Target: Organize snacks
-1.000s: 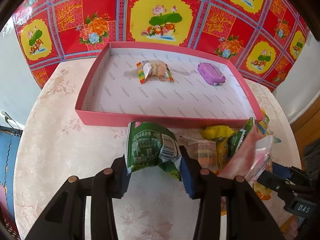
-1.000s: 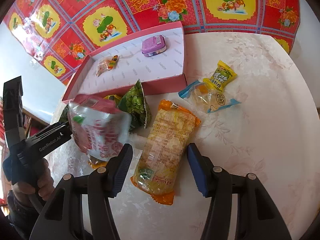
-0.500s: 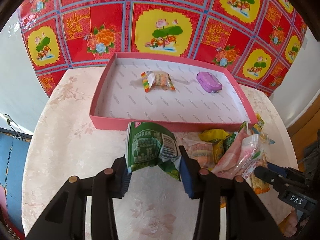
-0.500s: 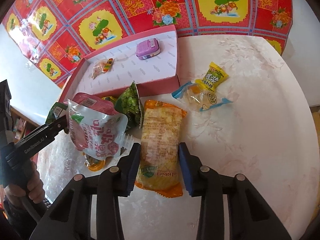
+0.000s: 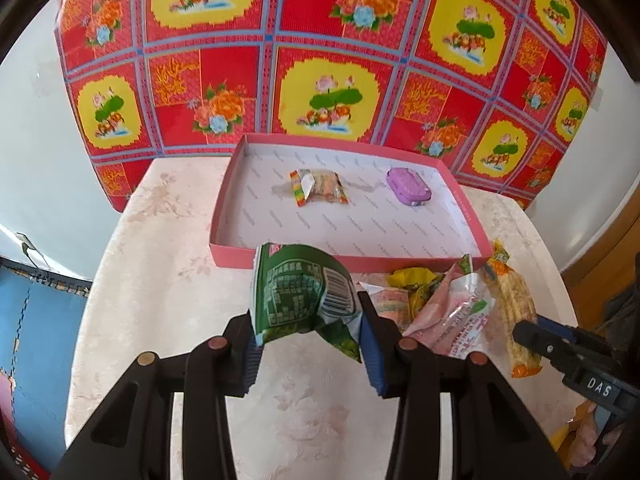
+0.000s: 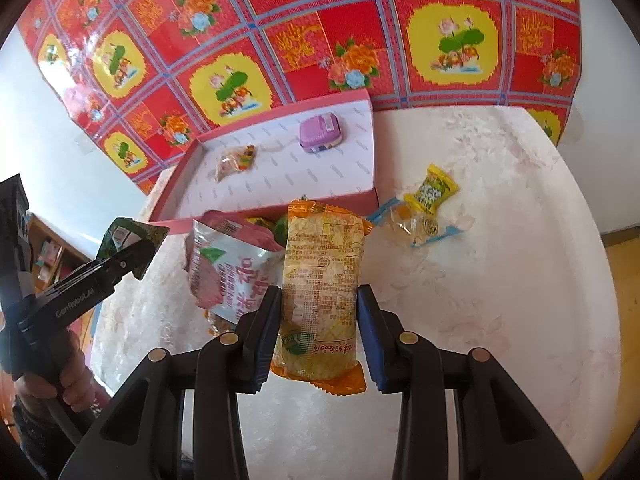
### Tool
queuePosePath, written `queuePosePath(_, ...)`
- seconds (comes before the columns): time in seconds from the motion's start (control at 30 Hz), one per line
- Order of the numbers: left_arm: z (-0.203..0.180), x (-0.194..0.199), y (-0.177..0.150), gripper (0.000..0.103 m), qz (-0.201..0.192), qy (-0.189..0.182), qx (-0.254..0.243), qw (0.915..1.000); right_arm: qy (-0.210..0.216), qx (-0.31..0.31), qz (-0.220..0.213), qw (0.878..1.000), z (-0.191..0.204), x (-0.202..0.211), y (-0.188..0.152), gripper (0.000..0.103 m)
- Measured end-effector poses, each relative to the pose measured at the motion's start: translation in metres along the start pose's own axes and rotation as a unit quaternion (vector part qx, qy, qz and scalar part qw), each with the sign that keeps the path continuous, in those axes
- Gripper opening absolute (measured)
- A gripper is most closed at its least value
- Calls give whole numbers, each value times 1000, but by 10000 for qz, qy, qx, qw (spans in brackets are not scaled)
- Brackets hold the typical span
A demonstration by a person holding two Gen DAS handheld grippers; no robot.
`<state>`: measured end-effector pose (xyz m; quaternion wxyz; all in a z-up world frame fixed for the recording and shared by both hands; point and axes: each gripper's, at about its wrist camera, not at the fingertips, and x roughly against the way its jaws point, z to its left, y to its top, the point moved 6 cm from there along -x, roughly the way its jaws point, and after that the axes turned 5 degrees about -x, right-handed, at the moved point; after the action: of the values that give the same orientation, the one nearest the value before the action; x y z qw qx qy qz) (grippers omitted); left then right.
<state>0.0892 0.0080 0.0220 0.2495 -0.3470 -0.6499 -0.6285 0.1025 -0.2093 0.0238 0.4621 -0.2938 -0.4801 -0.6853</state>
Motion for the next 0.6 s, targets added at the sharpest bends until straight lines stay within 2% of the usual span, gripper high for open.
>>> queuePosePath(0.6,3,20,21,44,-128,81,-39,9999,249,61,-345,9991,16,18,38,39)
